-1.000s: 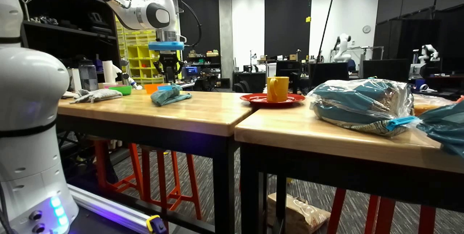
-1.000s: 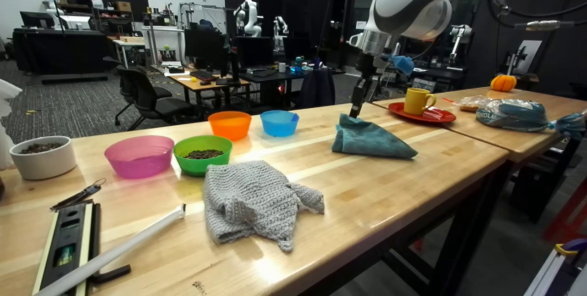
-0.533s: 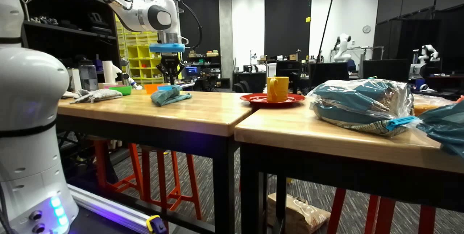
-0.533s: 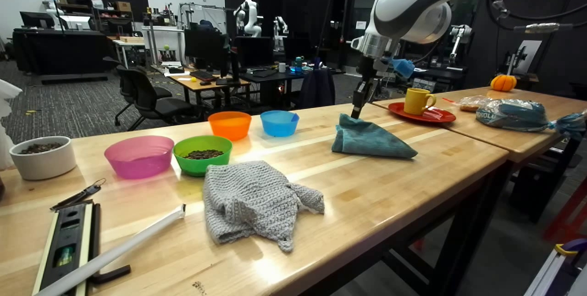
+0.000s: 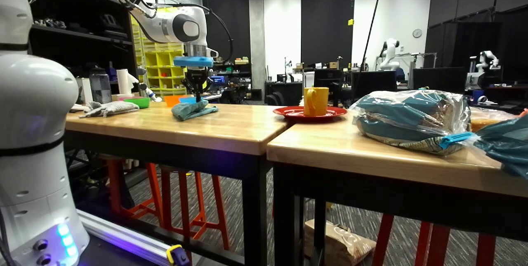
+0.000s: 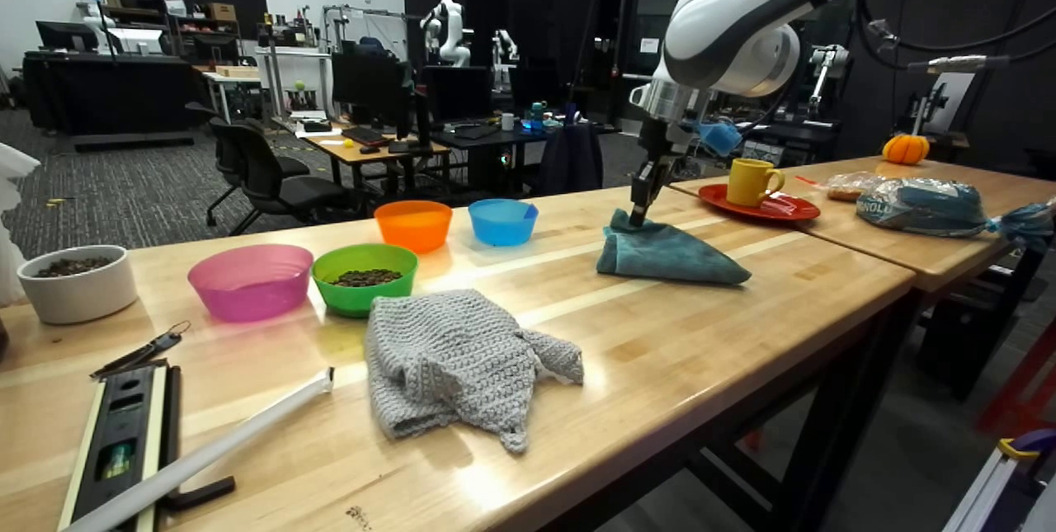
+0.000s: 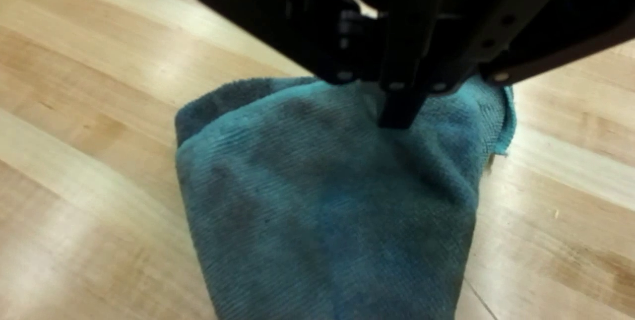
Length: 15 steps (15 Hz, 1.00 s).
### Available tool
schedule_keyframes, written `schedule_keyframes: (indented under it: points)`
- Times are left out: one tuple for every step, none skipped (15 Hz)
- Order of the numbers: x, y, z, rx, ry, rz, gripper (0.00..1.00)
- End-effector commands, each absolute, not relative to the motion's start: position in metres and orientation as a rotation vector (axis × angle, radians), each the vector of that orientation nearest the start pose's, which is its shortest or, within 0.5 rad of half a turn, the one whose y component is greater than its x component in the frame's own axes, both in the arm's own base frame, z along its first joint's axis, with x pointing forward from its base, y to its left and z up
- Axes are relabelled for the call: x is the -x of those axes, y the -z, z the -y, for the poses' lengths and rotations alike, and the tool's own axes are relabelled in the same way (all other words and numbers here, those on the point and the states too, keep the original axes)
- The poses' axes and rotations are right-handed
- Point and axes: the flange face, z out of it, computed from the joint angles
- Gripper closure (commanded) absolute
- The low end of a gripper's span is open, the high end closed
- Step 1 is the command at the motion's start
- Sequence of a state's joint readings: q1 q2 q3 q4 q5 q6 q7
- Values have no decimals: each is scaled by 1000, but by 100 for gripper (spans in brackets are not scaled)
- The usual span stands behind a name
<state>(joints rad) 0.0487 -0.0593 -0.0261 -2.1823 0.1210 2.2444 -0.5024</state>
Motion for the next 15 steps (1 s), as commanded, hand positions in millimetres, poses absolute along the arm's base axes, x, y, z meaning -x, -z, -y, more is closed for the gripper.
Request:
schedule_keyframes:
  points:
    - [-545, -422, -3, 2988, 234, 656, 100]
    - [-547, -421, 1, 2994, 236, 648, 100]
    - [-550, -420, 6, 3000, 239, 639, 100]
    - [-552, -421, 11, 3006, 245, 630, 100]
    - [-555, -421, 15, 3010, 249, 620, 100]
    - [-557, -421, 20, 3015, 255, 610, 100]
    - [-560, -421, 25, 3021, 261, 600, 100]
    - [-563, -423, 29, 3025, 268, 588, 100]
    - [-564, -426, 31, 3025, 281, 576, 100]
    - [-564, -432, 33, 3024, 299, 567, 100]
    - [-563, -438, 33, 3024, 315, 560, 100]
    - [-559, -446, 31, 3023, 332, 555, 100]
    - [-555, -452, 29, 3023, 339, 555, 100]
    - [-551, -458, 28, 3025, 342, 548, 100]
    - [-544, -463, 26, 3017, 327, 533, 100]
